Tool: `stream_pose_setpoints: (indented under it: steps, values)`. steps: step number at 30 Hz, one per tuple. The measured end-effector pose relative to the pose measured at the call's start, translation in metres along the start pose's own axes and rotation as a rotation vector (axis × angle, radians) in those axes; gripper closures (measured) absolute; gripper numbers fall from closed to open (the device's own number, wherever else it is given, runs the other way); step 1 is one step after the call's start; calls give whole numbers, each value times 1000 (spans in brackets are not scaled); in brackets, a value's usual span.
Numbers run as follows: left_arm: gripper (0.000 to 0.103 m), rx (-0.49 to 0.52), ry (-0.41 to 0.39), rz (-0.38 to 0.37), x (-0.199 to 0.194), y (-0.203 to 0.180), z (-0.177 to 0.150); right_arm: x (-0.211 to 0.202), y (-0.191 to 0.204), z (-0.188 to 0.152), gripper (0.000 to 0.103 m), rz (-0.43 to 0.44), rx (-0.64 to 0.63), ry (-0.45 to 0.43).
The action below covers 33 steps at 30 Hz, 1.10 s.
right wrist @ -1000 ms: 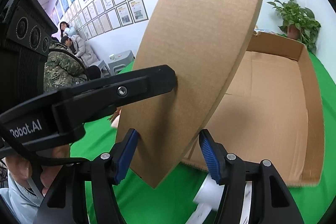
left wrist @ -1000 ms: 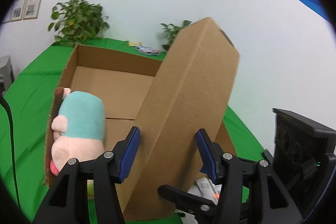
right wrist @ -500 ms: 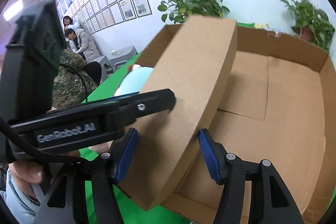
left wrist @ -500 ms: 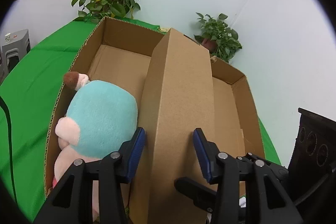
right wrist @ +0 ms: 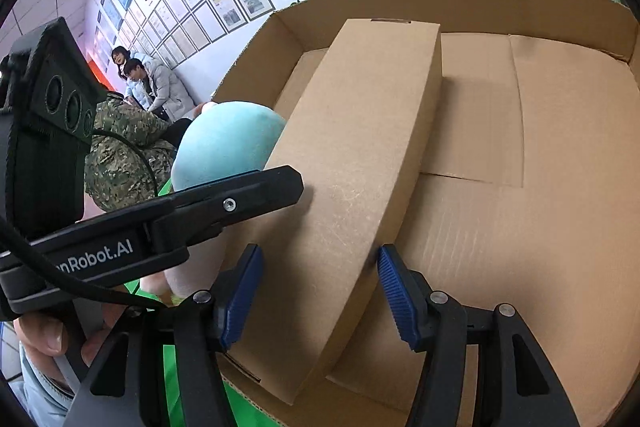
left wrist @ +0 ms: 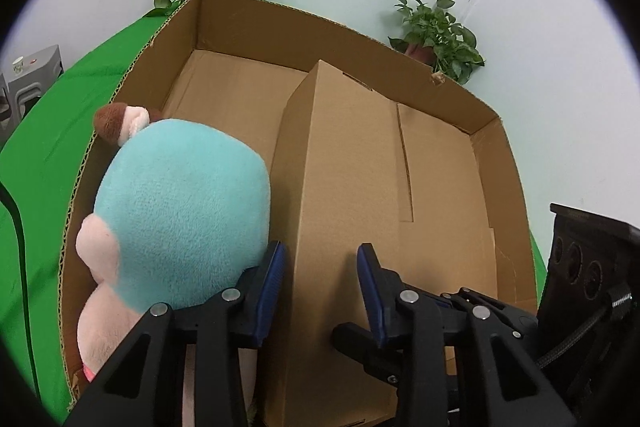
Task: Organize objects
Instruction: 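Lift the long brown box with the left gripper and swing it over the open box, then lower the long brown box into the open box beside the plush toy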
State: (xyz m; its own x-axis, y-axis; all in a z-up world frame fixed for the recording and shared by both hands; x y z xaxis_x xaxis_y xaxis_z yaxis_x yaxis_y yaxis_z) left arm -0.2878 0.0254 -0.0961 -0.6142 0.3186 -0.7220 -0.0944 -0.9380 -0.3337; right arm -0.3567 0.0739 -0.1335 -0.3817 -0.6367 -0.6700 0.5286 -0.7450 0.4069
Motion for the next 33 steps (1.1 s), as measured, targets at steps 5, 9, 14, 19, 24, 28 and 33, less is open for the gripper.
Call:
stream_pose_setpoints:
  steps: [5, 9, 14, 19, 24, 28, 33]
  values:
    - [68, -14, 6, 28, -5, 4, -5, 1, 6, -4, 46, 8, -11, 7]
    - [71, -19, 9, 47, -7, 8, -7, 5, 10, -8, 46, 3, -28, -3]
    - [74, -15, 6, 57, -12, 9, -10, 4, 11, -11, 46, -12, -28, -2]
    - [74, -15, -23, 62, -29, 12, -13, 7, 12, -12, 45, -29, -48, -3]
    - [71, 41, -76, 67, -62, 6, -18, 11, 10, -11, 38, -8, -45, -15]
    - [71, 90, -126, 93, -88, 4, -24, 11, 10, -9, 36, -10, -20, -6]
    - [49, 114, -206, 143, -120, 12, -27, -8, 18, -5, 1, 11, 7, -42]
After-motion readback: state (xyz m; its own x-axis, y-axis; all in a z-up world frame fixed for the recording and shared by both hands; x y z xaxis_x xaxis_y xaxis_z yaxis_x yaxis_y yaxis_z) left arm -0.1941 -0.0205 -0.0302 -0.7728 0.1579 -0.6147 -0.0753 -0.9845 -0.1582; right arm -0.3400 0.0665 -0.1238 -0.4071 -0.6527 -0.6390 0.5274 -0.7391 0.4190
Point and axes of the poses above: each gripper's, at about its wrist camera, not at the fingertips, and x roughly the way its jaws point, y to its left, z to its top, the point moved 8 cm from there along x, roughly the way its jaws point, and after that the axes turned 4 degrees about z, right-handed, at the moved point
